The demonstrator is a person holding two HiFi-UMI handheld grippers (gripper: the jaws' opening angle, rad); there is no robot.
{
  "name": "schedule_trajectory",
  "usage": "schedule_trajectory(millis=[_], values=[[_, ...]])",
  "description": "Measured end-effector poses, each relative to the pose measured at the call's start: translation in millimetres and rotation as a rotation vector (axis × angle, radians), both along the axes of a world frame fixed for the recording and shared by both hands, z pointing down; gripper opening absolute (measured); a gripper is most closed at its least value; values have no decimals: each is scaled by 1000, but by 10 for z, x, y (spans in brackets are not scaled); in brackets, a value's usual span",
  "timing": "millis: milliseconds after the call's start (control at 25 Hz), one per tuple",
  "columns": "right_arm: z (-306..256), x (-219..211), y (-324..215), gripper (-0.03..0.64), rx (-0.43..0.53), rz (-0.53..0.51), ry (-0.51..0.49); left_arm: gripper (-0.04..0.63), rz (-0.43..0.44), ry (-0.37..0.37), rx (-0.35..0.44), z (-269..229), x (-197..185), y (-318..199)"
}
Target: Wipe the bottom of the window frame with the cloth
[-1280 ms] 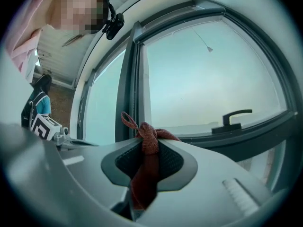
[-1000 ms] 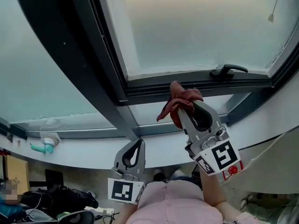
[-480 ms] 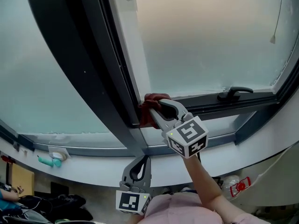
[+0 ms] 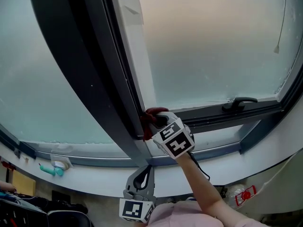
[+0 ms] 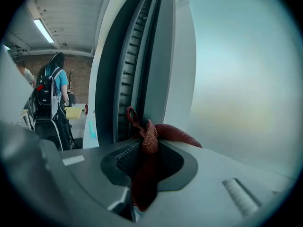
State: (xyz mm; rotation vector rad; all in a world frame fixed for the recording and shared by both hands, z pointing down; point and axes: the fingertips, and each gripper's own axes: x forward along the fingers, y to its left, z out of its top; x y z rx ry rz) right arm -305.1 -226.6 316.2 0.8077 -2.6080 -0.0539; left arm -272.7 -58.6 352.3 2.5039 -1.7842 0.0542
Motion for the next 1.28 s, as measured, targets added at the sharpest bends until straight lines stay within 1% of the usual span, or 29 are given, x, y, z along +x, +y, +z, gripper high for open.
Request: schedule_trajectory(millis=[80, 200, 320, 520, 680, 920, 1280], values=[[34, -11, -28, 77, 25, 16, 55, -3, 3, 1, 1, 4, 5, 5], [48, -6, -38, 77, 25, 33, 80, -3, 4, 17, 15, -21, 0, -1], [53, 7, -27, 77, 24, 41, 97, -3, 6, 17, 12, -12, -14, 10], [62, 59, -20, 77, 14, 50, 96, -3, 13, 2, 5, 12, -27, 36], [75, 109, -14, 77, 17, 63, 101, -3, 18, 8, 7, 23, -13, 41], [83, 262, -35, 77, -25, 74, 79, -3, 26, 13, 6, 32, 45, 54], [92, 438, -93, 77, -38, 93, 60, -3, 39, 9, 3, 29, 111, 42]])
